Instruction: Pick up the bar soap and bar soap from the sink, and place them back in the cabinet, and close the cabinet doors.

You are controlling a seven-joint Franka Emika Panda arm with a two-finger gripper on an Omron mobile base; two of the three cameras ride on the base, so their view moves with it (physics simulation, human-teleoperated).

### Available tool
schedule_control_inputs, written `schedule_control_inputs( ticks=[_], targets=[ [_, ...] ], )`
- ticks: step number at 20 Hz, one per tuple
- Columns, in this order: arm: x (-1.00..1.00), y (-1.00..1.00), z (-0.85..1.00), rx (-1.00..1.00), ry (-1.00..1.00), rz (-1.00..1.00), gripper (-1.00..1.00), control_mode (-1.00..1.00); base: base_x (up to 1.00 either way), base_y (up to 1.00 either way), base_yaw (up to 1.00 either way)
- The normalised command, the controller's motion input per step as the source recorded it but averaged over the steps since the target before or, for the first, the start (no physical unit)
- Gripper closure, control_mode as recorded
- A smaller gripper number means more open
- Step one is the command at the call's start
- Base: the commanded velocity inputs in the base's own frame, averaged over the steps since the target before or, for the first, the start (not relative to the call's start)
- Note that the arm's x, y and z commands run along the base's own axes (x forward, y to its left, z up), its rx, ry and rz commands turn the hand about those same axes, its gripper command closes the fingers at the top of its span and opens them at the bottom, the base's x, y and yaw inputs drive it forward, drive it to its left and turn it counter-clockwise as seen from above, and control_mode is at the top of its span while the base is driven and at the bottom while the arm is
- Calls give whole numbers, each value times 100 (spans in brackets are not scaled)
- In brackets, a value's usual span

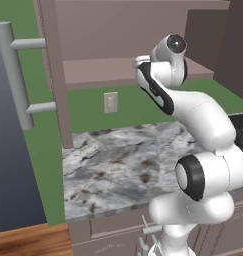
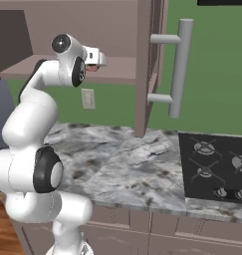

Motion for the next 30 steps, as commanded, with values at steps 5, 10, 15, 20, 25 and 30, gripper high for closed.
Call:
schedule_control_inputs(
  ticks=[5,10,15,20,25,30],
  targets=[
    [-79,0,2,0,0,0,-100,-100,0,0,0],
    [-85,0,1,0,0,0,-100,-100,0,0,0],
    [-67,1,4,0,0,0,-100,-100,0,0,0],
    [-64,6,15,0,7,-1,-100,-100,0,0,0],
    [-34,10,14,0,12,-5,-100,-100,0,0,0],
    [-54,6,0,0,17,-2,-100,-100,0,0,0]
  ],
)
